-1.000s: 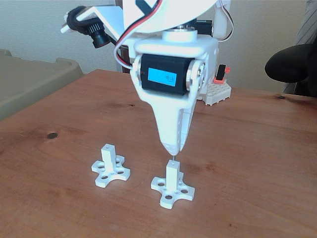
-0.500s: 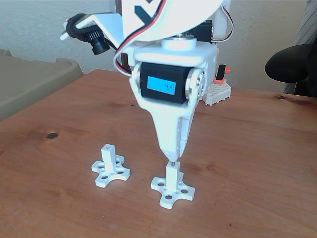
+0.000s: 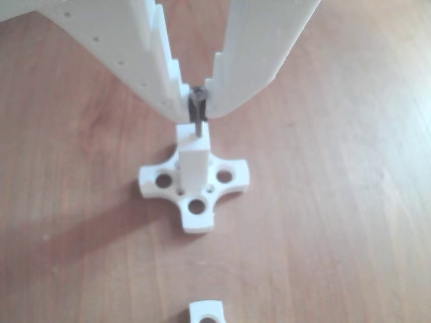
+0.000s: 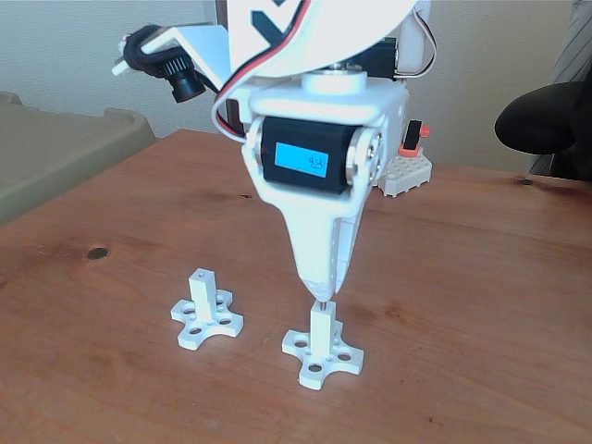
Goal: Grab the screw and set it in the hole.
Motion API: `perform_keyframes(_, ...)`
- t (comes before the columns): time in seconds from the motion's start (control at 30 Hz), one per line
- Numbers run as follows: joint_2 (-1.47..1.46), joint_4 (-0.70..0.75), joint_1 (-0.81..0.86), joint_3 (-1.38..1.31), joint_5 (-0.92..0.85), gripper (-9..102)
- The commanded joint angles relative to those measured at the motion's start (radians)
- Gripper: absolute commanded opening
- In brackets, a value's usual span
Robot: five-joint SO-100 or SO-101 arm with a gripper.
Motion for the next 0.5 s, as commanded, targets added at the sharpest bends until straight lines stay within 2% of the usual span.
perform_keyframes(0.0,0.025,0.021,0.005,-0.014,-0.009,-4)
perform_keyframes(0.47,0.025,0.032,0.003,-0.018,-0.015,-4)
